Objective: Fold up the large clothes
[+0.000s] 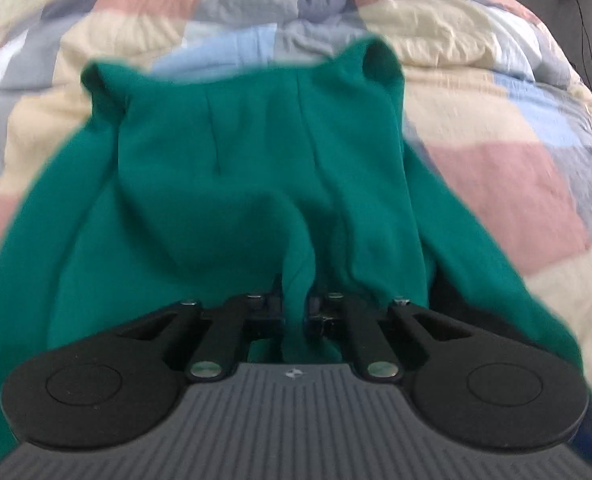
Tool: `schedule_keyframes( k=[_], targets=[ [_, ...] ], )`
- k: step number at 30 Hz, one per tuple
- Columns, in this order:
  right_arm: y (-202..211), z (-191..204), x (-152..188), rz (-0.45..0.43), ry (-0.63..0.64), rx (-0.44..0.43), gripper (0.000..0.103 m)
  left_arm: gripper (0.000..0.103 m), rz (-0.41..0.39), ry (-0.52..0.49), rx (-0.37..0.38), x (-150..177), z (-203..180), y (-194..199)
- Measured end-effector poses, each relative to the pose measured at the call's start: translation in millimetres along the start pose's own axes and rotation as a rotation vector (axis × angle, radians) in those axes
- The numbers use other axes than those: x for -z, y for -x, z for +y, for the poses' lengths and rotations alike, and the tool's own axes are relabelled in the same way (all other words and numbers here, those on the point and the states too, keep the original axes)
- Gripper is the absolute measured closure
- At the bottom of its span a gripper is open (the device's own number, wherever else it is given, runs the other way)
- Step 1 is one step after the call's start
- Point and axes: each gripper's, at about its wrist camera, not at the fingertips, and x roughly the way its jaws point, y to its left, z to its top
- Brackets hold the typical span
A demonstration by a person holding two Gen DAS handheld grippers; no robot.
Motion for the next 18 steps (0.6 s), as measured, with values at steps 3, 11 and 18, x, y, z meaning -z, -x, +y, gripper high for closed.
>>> schedule_keyframes(
  k=[3,11,18],
  targets=[
    [-5,2,1,0.005,0.003,-0.022,0.021,0.096,-0.083,0.001,-0.015,-47,13,8],
    [-32,-1,-1,-0.011,0.033,-0.075,0.021,0.096,-0.275,0.058,-0.116,-194,64,-20],
    [-64,-4,4,-0.022,0.028,-0.126,0.021,0.096,-0.318,0.079,-0.269,-268,102,-110]
  ],
)
